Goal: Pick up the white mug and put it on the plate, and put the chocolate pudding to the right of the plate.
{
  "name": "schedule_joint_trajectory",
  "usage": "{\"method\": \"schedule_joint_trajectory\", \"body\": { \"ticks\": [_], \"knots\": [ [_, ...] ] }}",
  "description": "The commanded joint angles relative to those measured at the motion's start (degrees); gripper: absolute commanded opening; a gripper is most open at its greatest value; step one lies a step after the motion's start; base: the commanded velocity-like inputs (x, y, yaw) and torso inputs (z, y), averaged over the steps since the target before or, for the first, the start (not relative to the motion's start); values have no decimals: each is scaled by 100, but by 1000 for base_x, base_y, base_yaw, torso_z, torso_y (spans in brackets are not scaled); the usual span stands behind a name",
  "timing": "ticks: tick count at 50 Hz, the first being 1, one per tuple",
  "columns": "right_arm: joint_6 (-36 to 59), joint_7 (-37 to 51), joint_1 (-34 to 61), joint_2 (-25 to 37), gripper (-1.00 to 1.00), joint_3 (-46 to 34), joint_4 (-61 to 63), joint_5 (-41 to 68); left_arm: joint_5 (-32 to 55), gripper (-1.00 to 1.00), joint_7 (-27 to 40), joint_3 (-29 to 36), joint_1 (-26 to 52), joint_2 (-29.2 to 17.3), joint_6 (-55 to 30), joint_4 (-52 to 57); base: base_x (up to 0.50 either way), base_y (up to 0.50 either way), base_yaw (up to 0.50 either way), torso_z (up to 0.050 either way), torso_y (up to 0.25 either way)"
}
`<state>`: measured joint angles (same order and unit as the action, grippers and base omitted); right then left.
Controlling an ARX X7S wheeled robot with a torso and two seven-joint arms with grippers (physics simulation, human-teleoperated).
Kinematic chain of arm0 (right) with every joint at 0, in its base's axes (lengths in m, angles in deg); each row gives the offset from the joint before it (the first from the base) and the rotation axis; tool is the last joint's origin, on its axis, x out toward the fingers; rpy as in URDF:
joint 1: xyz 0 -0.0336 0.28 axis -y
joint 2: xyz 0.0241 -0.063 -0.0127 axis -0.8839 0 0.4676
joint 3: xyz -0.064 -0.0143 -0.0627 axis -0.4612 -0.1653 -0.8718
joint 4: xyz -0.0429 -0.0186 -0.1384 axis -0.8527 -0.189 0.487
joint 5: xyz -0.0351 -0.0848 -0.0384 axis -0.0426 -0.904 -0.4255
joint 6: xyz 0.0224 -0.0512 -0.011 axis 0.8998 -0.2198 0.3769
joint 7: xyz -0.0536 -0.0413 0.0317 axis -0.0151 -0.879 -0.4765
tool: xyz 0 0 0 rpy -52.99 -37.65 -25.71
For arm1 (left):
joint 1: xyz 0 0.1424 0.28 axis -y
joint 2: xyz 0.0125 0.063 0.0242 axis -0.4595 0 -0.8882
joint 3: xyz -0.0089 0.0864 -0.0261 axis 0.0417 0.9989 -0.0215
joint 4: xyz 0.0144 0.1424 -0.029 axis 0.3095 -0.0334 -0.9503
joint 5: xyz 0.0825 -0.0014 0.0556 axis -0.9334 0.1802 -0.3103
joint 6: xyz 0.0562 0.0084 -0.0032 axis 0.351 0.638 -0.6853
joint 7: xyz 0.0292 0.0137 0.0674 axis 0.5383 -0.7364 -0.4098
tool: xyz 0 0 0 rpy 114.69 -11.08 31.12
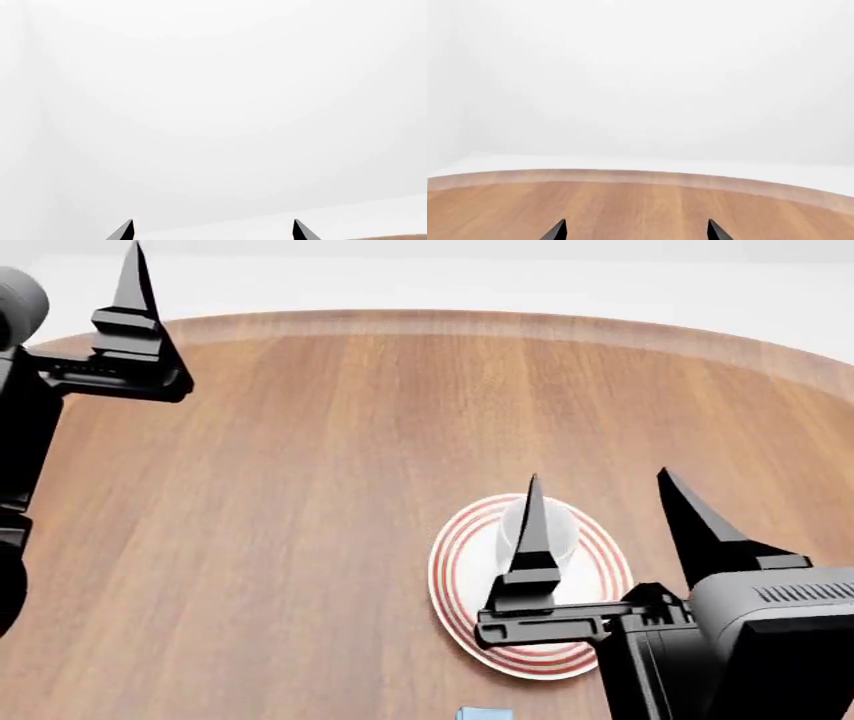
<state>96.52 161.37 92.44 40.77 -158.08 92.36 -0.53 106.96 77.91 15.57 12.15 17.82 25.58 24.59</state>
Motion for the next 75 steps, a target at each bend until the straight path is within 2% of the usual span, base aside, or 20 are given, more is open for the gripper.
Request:
{"method": "schedule_joint_trajectory", "body": {
  "ticks": [1,3,6,12,27,36,45,51,75],
  "knots": [
    [1180,-1,-494,-506,100,1330,33,947,-62,100,-153,-132,-3,130,-84,4,0,0,0,0,0],
    [1531,0,-671,-616,100,1641,33,1207,-57,100,-163,-133,-9,127,-83,-1,0,0,0,0,0],
    [1711,0,-514,-761,100,1637,33,1355,-37,100,-161,-145,7,128,-100,12,0,0,0,0,0],
    [2091,0,-787,-1035,100,1725,33,1467,-14,100,-162,-163,38,138,-138,44,0,0,0,0,0],
    [3048,0,-1996,-1819,100,3203,33,2459,-17,100,-191,-151,-22,179,-134,17,0,0,0,0,0],
    [4255,0,-2767,-2720,100,4306,33,2929,-12,100,-198,-151,-44,206,-137,23,0,0,0,0,0],
    [5097,0,-3416,-3287,100,5082,33,3180,-7,100,-216,-155,-90,198,-103,13,0,0,0,0,0],
    [5257,0,-3736,-3324,100,5410,33,3265,11,100,-230,-165,-95,201,-102,3,0,0,0,0,0],
    [5878,0,-4810,-3378,100,5885,33,3211,38,100,-242,-188,-140,230,-96,4,0,0,0,0,0]
  ]
}}
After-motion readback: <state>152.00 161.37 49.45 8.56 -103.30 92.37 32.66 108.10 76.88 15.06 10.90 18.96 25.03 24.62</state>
